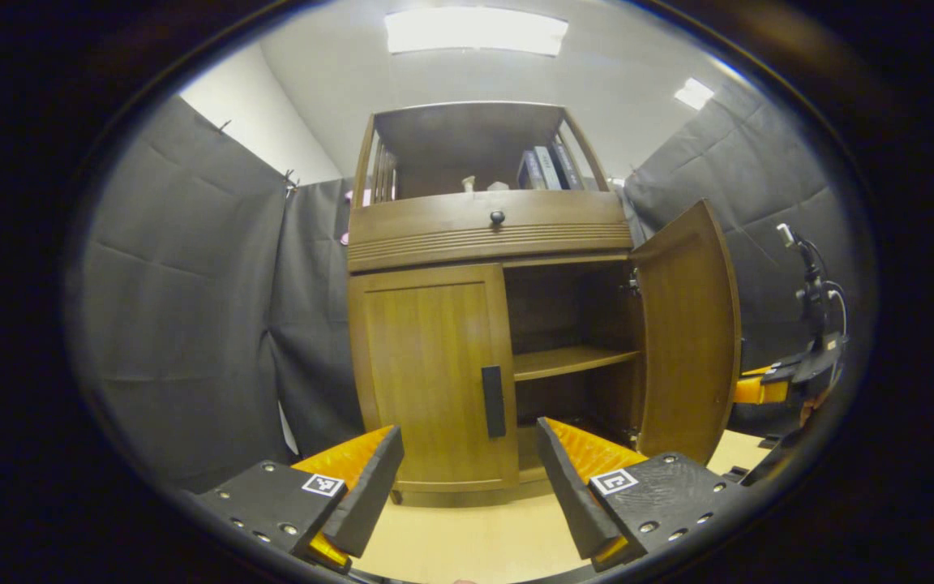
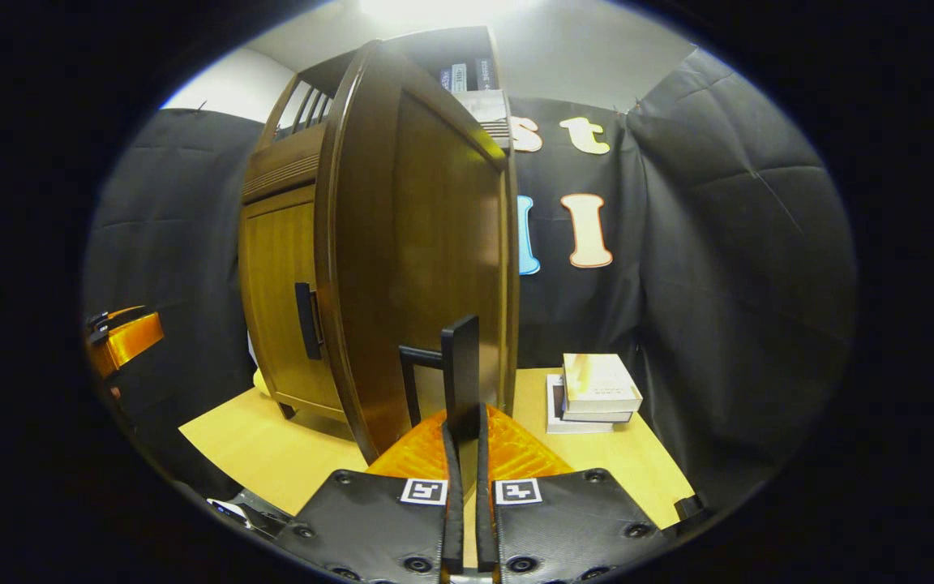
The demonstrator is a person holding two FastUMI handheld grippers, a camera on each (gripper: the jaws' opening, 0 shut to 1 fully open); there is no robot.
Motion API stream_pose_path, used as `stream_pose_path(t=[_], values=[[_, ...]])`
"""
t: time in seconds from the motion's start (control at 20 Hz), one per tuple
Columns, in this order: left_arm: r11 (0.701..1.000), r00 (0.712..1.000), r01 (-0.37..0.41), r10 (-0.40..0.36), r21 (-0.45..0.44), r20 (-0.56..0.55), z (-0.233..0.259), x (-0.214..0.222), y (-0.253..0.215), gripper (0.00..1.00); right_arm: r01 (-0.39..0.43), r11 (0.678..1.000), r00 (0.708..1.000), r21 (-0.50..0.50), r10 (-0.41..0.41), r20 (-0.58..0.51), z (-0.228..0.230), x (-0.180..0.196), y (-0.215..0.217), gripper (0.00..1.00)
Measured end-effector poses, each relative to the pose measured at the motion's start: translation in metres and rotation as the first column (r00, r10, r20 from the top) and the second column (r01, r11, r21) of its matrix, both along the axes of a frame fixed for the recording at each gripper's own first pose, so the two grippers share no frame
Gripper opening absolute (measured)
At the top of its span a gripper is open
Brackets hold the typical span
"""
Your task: Open the right door of the double-door shoe cabinet with the right hand, and open the left door with the left hand.
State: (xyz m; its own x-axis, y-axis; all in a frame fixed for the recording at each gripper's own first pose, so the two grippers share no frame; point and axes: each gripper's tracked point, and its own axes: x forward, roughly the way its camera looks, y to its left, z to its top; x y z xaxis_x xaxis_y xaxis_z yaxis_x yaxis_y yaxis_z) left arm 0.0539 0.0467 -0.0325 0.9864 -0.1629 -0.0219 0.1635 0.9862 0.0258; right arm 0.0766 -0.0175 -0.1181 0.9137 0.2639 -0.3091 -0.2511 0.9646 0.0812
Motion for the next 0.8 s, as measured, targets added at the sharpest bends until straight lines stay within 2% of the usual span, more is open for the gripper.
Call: stream_pose_path(t=[0.05,0.2,0.3,0.35,0.4,0.55,0.7,0.8], values=[[1.0,1.0,0.008,-0.008,-0.001,0.004,0.001,0.0,0.0,0.94,0.011,1.0,1.0,0.004,-0.011,-0.003,-0.002,-0.007,-0.01,0.12],[1.0,0.999,0.031,-0.031,-0.001,0.007,0.004,0.002,-0.002,0.94,0.052,0.998,0.999,0.019,-0.052,0.007,-0.003,-0.001,-0.041,0.03],[0.999,0.999,0.049,-0.049,0.004,0.006,0.005,0.004,-0.003,0.94,0.07,0.997,0.997,0.028,-0.071,0.01,-0.005,0.003,-0.061,0.07],[0.998,0.998,0.058,-0.058,0.007,0.005,0.004,0.005,-0.004,0.94,0.053,0.998,0.999,0.039,-0.054,0.009,-0.009,0.005,-0.064,0.02],[0.998,0.998,0.066,-0.066,0.008,0.004,0.004,0.007,-0.006,0.94,0.034,0.998,0.999,0.046,-0.035,0.008,-0.008,0.004,-0.062,0.02],[0.996,0.997,0.081,-0.081,0.026,0.003,0.004,0.009,-0.007,0.94,-0.017,1.0,1.0,0.023,0.017,0.005,-0.007,0.004,-0.063,0.05],[0.995,0.996,0.091,-0.091,0.039,0.007,0.005,0.012,-0.008,0.94,-0.012,1.0,1.0,-0.007,0.012,0.003,-0.005,0.0,-0.071,0.09],[0.995,0.995,0.095,-0.096,0.037,0.008,0.005,0.013,-0.009,0.94,-0.002,1.0,1.0,-0.025,0.002,0.004,-0.003,-0.001,-0.074,0.16]])
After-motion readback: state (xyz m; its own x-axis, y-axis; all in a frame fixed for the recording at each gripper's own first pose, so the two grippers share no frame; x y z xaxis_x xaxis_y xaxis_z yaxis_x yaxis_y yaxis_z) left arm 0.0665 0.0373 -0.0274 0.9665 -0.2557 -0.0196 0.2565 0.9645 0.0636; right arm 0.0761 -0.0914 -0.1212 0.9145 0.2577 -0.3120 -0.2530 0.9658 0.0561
